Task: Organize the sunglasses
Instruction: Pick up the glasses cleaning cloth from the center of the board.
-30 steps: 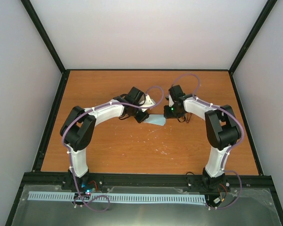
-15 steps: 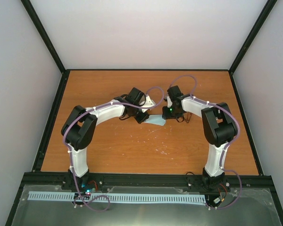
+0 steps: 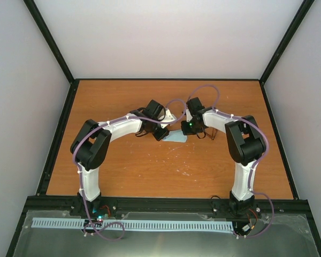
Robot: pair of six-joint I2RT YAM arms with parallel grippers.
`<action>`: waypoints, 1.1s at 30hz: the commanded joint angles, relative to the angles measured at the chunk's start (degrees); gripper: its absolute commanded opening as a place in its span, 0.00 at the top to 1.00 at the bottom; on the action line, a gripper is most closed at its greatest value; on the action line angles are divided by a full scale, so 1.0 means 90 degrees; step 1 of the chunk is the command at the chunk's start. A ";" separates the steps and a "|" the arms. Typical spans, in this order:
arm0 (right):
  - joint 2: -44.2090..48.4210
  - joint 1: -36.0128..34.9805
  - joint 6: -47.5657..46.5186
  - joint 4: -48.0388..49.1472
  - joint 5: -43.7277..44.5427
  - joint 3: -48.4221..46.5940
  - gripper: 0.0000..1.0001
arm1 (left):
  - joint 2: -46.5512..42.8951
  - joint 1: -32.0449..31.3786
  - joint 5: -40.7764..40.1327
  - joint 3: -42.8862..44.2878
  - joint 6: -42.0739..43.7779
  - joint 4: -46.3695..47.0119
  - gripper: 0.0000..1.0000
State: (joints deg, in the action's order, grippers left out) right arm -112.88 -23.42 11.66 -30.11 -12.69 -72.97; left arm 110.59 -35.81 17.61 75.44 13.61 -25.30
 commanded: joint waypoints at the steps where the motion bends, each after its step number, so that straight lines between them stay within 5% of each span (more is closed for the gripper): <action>1: -0.0237 -0.0085 0.0059 -0.0092 -0.0020 0.0030 0.94 | 0.0061 0.0029 0.0119 0.0181 -0.0035 0.0087 1.00; 33: 0.0619 -0.0213 -0.0167 -0.0500 -0.0254 -0.1024 0.97 | -0.0596 0.0229 -0.0484 -0.0104 -0.0322 0.0247 1.00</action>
State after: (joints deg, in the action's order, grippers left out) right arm -108.68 -24.12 11.35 -33.43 -13.91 -79.46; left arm 108.57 -35.09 15.00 75.02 12.27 -24.82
